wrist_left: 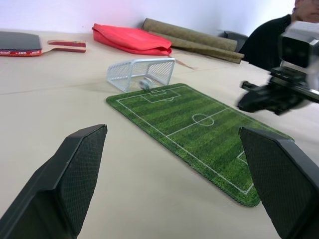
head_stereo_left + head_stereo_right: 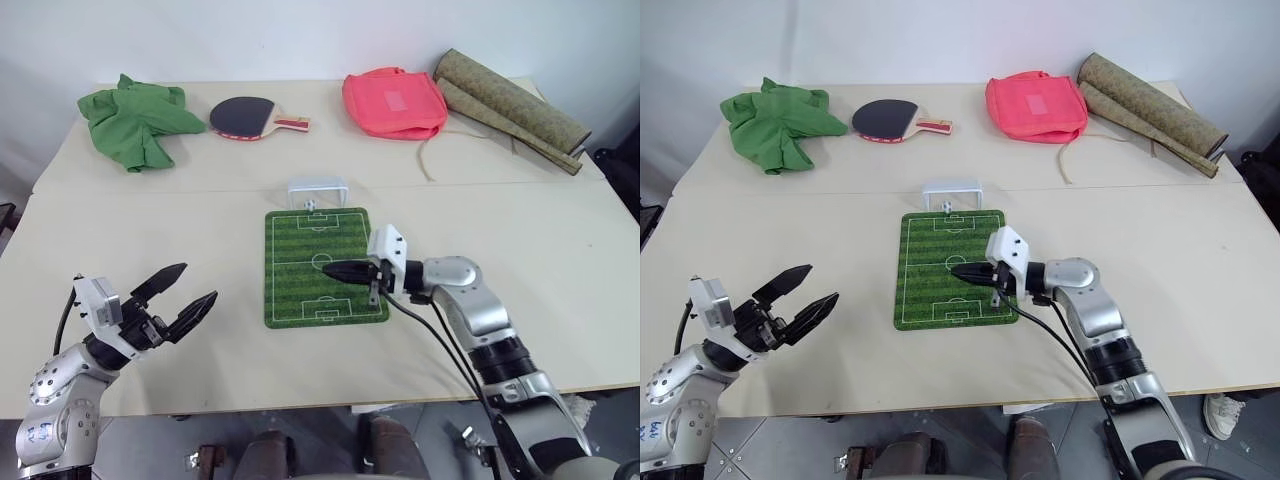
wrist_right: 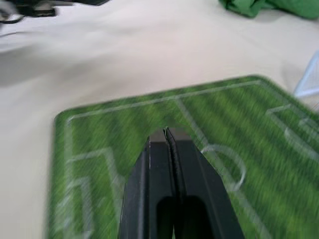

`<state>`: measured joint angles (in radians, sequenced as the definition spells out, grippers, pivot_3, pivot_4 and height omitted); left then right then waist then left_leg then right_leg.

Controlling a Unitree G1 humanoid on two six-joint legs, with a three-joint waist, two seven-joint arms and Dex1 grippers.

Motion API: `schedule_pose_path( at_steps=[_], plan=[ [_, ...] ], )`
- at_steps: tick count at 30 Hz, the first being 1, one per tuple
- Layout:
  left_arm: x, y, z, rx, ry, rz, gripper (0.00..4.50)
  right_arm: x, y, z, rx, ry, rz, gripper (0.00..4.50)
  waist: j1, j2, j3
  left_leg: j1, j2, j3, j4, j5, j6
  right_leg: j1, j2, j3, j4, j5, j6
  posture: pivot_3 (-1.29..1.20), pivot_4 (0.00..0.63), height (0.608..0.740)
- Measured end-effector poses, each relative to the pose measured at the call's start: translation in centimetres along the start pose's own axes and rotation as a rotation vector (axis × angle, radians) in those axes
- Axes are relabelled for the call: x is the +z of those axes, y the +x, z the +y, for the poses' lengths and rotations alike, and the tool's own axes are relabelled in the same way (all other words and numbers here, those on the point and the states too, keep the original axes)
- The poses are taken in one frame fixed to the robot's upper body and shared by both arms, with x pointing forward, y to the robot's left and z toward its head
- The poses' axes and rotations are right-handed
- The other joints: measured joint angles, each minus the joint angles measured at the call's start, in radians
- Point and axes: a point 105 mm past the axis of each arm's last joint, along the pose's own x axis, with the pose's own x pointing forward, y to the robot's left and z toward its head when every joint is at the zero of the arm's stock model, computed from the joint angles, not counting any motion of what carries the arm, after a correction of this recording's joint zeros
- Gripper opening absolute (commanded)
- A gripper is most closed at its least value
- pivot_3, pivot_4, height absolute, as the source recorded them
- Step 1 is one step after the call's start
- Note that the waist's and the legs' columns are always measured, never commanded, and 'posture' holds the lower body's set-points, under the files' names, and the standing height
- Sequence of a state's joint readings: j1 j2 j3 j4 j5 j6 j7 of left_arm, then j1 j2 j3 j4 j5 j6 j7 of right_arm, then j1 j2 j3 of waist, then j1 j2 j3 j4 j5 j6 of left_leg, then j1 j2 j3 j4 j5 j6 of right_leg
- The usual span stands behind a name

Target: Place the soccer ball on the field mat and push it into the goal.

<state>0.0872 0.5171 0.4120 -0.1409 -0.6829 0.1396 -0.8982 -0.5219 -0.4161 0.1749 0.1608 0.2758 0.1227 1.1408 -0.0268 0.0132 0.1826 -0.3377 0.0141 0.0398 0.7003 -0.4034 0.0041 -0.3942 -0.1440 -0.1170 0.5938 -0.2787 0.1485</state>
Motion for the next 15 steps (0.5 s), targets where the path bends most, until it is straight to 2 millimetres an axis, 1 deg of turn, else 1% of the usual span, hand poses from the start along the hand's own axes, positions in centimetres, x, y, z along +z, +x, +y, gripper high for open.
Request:
schedule_pose_path(
  at_steps=[3,4,6,8,9,10,12,13,15],
  plan=[
    [0.6,0.2,0.1,-0.012,0.03,-0.022,4.5,0.0,-3.0,0.5,-0.014,-0.025,-0.042,0.05,0.001,0.0,0.0,0.0,0.0,0.0,0.0,0.0,0.0,0.0,0.0,0.0,0.0,0.0,0.0,0.0,0.15,0.74],
    [0.9,0.3,0.1,-0.024,0.044,-0.028,4.5,0.0,-4.5,0.7,-0.042,-0.029,-0.062,0.21,0.004,0.0,0.0,0.0,0.0,0.0,-0.001,0.0,0.0,0.0,0.0,-0.001,-0.001,0.0,0.0,0.0,0.15,0.74],
    [1.0,-0.3,0.4,-0.032,0.09,0.004,4.5,-0.5,-8.1,1.0,-0.131,-0.018,-0.057,0.65,0.009,0.0,0.0,0.0,0.0,0.001,-0.001,0.0,0.0,0.0,0.0,-0.001,-0.002,0.0,0.0,0.0,0.15,0.74],
    [0.6,-1.0,1.1,-0.013,0.121,0.073,4.5,-0.5,-10.6,1.0,-0.208,-0.053,-0.044,1.26,0.008,0.0,0.0,0.001,0.0,0.003,-0.001,0.0,0.0,0.0,0.0,0.0,-0.002,0.0,0.0,0.0,0.15,0.74],
    [0.4,-1.1,1.3,-0.01,0.148,0.096,4.5,-0.3,-11.6,1.2,-0.236,-0.077,-0.043,1.68,0.005,0.0,0.0,0.001,0.0,0.003,-0.001,0.0,0.0,0.0,0.0,0.001,-0.001,0.0,0.0,0.0,0.15,0.74],
    [0.2,-1.2,1.4,-0.008,0.176,0.118,4.5,-0.2,-12.3,1.6,-0.253,-0.084,-0.04,1.97,0.004,0.0,0.0,0.002,0.0,0.003,-0.001,0.0,0.0,0.0,0.0,0.001,-0.001,0.0,0.0,0.0,0.15,0.74],
    [-0.1,-1.6,1.7,0.002,0.233,0.158,4.5,-0.4,-14.1,2.3,-0.31,-0.085,-0.028,2.72,0.005,0.0,0.0,0.002,0.001,0.003,-0.001,0.0,0.0,0.001,0.0,0.001,0.0,0.0,0.0,0.0,0.15,0.74],
    [-0.2,-1.8,2.0,0.007,0.253,0.177,4.5,-0.5,-15.0,2.6,-0.342,-0.079,-0.021,3.02,0.005,0.0,0.0,0.002,0.001,0.003,-0.001,0.0,0.0,0.001,0.0,0.001,0.0,0.0,0.0,0.0,0.15,0.74],
    [-0.1,-2.2,2.4,0.024,0.279,0.186,4.5,-0.5,-16.1,2.9,-0.377,-0.081,-0.017,3.8,0.004,0.0,0.0,0.002,0.001,0.004,-0.001,0.0,0.0,0.001,0.0,0.002,0.0,0.0,0.0,0.0,0.15,0.74]
  ],
)
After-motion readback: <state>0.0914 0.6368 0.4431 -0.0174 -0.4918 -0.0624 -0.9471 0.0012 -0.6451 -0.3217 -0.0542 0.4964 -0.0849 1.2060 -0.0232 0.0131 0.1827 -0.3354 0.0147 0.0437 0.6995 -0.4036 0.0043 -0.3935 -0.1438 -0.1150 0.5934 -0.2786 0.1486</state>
